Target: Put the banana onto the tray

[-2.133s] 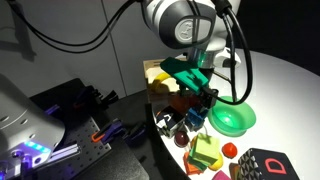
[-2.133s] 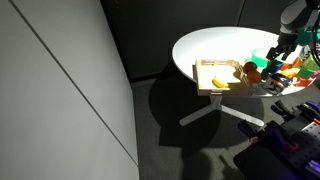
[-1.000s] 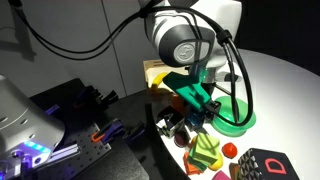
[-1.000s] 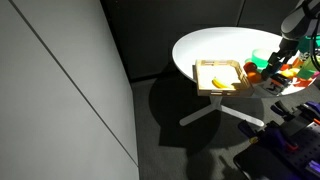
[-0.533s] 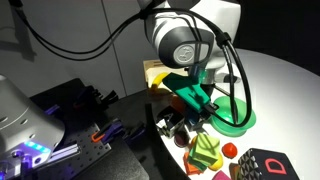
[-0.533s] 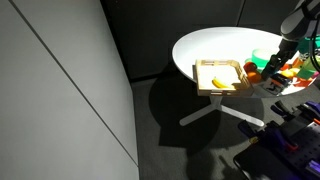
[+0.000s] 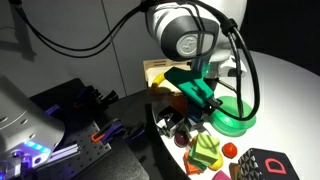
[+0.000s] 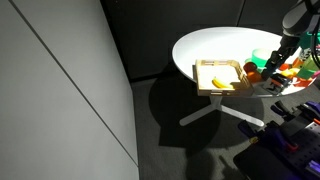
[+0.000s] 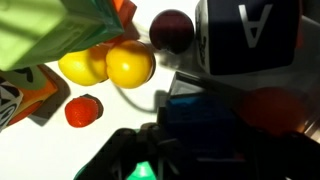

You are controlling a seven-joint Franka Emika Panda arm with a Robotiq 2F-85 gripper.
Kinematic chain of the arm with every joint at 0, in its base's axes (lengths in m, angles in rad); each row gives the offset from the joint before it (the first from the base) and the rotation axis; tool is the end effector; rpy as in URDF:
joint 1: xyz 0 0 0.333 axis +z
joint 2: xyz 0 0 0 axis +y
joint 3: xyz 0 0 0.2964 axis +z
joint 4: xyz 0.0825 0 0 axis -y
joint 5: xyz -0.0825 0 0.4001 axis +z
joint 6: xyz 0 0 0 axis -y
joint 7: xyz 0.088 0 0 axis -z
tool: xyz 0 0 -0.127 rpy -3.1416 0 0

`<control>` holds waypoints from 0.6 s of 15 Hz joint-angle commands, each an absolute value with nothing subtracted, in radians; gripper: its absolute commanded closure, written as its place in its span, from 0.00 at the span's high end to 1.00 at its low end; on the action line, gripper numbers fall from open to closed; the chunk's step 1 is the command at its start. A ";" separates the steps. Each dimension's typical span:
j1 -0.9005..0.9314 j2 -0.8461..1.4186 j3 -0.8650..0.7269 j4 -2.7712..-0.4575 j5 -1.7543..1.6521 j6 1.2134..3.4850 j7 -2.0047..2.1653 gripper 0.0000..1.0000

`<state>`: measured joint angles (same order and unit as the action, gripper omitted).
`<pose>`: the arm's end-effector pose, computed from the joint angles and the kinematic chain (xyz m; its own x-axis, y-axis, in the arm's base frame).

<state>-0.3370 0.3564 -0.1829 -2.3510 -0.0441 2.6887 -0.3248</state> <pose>0.4401 -0.2591 0.1282 0.9885 -0.1453 -0.0415 -0.1421 -0.9872 0.0727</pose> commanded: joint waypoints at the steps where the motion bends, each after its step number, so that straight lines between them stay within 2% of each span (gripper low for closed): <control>1: -0.322 0.288 -0.199 -2.343 -0.059 2.602 -0.301 0.34; 9: -0.315 0.148 -0.233 -2.327 -0.100 2.446 -0.309 0.34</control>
